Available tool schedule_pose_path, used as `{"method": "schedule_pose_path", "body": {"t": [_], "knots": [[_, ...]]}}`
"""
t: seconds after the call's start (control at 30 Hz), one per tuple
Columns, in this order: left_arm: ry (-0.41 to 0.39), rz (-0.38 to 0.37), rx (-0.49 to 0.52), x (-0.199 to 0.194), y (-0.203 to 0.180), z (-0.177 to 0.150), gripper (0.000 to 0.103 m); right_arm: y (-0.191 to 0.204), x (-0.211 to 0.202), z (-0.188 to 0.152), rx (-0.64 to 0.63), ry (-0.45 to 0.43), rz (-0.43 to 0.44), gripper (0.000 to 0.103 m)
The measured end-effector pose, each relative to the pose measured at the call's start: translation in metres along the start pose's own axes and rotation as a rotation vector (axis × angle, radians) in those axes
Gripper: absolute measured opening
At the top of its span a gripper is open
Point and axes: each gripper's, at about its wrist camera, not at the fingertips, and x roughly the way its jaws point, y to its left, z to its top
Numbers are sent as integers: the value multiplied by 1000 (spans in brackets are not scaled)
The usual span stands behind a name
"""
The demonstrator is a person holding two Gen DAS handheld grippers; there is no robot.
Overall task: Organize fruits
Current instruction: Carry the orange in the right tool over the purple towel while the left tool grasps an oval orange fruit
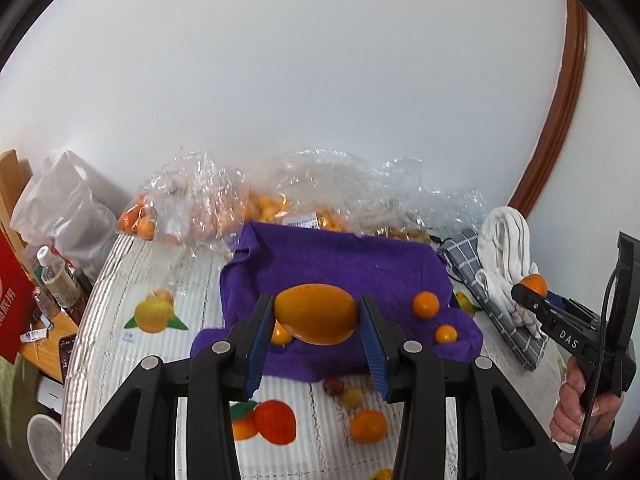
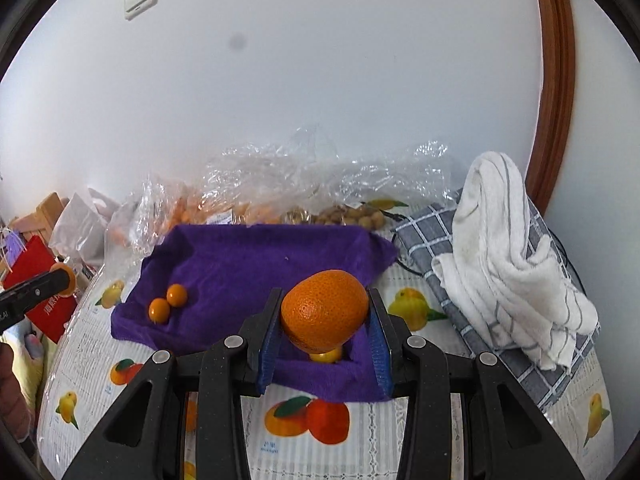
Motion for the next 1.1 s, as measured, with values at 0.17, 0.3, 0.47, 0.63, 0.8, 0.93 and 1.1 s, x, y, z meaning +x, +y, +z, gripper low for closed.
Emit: {"method": "schedule_pose_path", "body": {"t": [0.17, 0.3, 0.47, 0.63, 0.8, 0.93, 1.1], "knots": [[-15, 9, 6, 6, 0, 12, 40, 0, 5, 7, -3, -6, 3, 39], [-19, 10, 6, 17, -2, 21, 40, 0, 13, 14, -2, -8, 3, 39], [-9, 24, 23, 34, -4, 28, 40, 1, 27, 22, -3, -2, -3, 39], [5, 22, 24, 52, -2, 32, 40, 0, 41, 28, 7, -1, -1, 39], [25, 26, 10, 73, 0, 34, 40, 1, 57, 33, 5, 8, -2, 39], [59, 35, 4, 93, 1, 35, 40, 3, 72, 35, -11, 17, -8, 39], [72, 50, 10, 109, 8, 40, 40, 0, 89, 34, -10, 36, -12, 39]]}}
